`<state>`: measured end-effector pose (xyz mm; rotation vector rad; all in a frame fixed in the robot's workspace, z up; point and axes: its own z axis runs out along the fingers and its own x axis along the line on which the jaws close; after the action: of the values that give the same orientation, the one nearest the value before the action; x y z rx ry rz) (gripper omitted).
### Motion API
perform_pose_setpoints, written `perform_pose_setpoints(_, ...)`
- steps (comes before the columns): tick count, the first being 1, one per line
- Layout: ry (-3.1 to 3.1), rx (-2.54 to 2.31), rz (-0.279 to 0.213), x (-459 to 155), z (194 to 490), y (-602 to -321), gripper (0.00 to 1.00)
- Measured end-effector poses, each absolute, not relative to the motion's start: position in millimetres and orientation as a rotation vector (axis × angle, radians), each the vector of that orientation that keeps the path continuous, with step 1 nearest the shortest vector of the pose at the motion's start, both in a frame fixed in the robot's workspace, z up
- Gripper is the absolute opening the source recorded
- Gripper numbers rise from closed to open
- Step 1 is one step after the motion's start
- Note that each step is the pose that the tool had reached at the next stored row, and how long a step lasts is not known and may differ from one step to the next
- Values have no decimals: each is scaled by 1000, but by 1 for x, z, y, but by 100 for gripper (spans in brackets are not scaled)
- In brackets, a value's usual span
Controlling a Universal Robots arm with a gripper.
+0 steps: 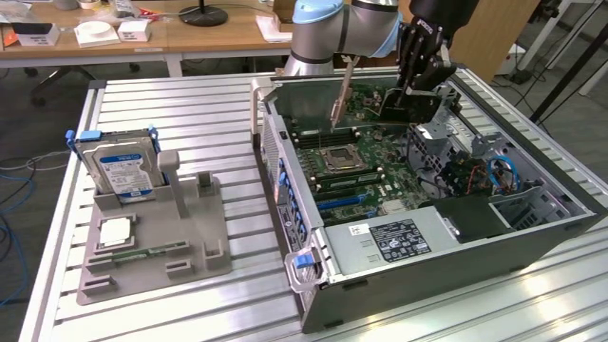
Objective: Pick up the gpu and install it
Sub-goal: 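Insert the gpu into the slot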
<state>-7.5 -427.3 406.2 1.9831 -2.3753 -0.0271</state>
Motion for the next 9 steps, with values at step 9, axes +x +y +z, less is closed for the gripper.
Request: perform_pose_setpoints(9,-2375,1984,-27,-7,406,-427,26)
